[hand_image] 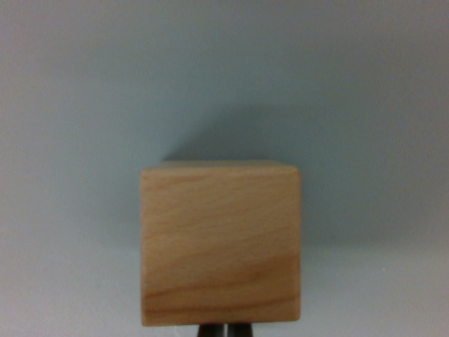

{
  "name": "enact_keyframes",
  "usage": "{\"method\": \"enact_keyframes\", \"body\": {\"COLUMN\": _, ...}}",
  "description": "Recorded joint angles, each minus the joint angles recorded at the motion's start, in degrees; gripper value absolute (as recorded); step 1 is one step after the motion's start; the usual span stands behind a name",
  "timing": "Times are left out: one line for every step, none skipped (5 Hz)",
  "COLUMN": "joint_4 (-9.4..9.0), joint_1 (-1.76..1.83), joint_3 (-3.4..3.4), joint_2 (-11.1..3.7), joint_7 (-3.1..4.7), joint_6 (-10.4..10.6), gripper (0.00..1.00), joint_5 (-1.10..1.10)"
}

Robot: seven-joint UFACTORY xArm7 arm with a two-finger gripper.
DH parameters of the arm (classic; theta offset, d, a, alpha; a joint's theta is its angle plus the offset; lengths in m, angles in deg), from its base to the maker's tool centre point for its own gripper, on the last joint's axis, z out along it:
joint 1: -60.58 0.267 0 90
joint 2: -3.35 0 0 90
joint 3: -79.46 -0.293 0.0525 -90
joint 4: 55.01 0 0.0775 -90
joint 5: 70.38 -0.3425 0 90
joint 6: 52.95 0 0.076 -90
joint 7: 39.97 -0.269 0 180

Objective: Push wooden cube

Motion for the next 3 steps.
{"method": "enact_keyframes", "body": {"joint_4": 0.00, "joint_1": 0.00, "joint_3": 0.00, "joint_2": 0.00, "joint_7": 0.00, "joint_6": 0.00, "gripper": 1.00, "joint_5": 0.00}}
{"method": "enact_keyframes", "body": {"joint_4": 0.72, "joint_1": 0.00, "joint_3": 0.03, "joint_2": -0.52, "joint_7": 0.02, "joint_6": -0.20, "gripper": 1.00, "joint_5": 0.03}}
{"method": "enact_keyframes", "body": {"joint_4": 0.72, "joint_1": 0.00, "joint_3": 0.03, "joint_2": -0.52, "joint_7": 0.02, "joint_6": -0.20, "gripper": 1.00, "joint_5": 0.03}}
